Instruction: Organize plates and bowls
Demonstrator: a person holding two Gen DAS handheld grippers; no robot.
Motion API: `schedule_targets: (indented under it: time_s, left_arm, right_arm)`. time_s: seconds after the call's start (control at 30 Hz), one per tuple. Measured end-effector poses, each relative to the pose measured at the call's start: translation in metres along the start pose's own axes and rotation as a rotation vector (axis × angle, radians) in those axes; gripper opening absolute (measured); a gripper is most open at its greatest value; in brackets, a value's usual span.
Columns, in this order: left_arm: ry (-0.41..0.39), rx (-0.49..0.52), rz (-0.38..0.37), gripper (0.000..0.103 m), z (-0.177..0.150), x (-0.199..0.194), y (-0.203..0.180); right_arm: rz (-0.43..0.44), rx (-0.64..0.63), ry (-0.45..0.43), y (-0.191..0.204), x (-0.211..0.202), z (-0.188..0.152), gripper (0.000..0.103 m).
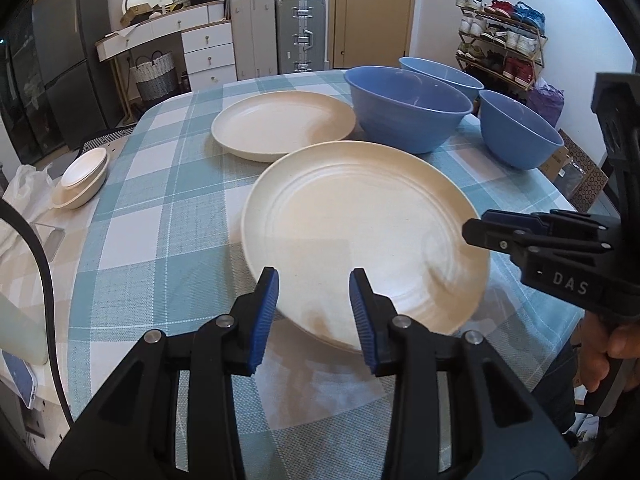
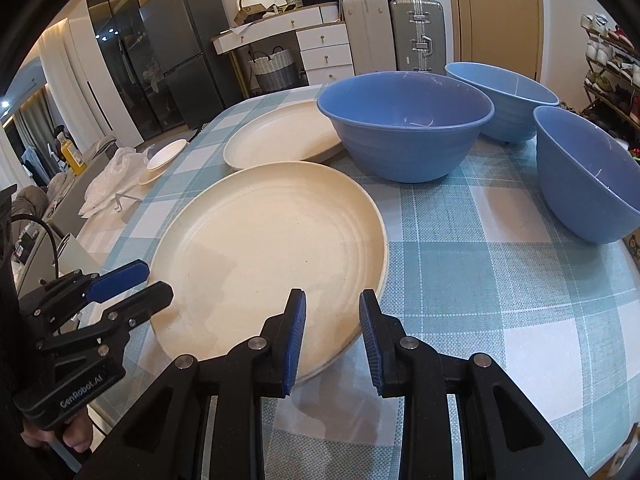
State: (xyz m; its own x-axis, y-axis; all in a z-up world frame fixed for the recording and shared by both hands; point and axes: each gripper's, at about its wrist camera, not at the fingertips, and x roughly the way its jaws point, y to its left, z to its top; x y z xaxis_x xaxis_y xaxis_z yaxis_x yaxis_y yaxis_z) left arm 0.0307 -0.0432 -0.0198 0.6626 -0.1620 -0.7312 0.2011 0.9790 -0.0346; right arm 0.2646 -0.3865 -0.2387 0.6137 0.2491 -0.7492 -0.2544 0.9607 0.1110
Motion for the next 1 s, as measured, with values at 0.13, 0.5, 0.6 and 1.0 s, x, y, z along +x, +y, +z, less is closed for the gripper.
schedule_targets:
  time_s: [0.13,0.5,0.6,1.0]
  left_arm:
    - [0.001,-0.039,0.014,0.053,0.002,0.001,0.014]
    - [-0.019,-0.123,-0.012,0.078,0.006,-0.004,0.042]
    - [-0.023,-0.133,-0.011,0.083,0.007,-0.005,0.044]
    - [-0.029,-0.188,0.021,0.101,0.017,-0.003,0.057]
  right_arm:
    - [0.001,-0.005,0.002,0.000,0.001,0.001,0.029]
    - [0.048,0.001,-0.033,0.002,-0.010,0.012,0.085]
    - [0.033,-0.006,-0.042,0.003,-0.012,0.016,0.095]
    - [0.048,-0.003,-0.052,-0.002,-0.007,0.030,0.102]
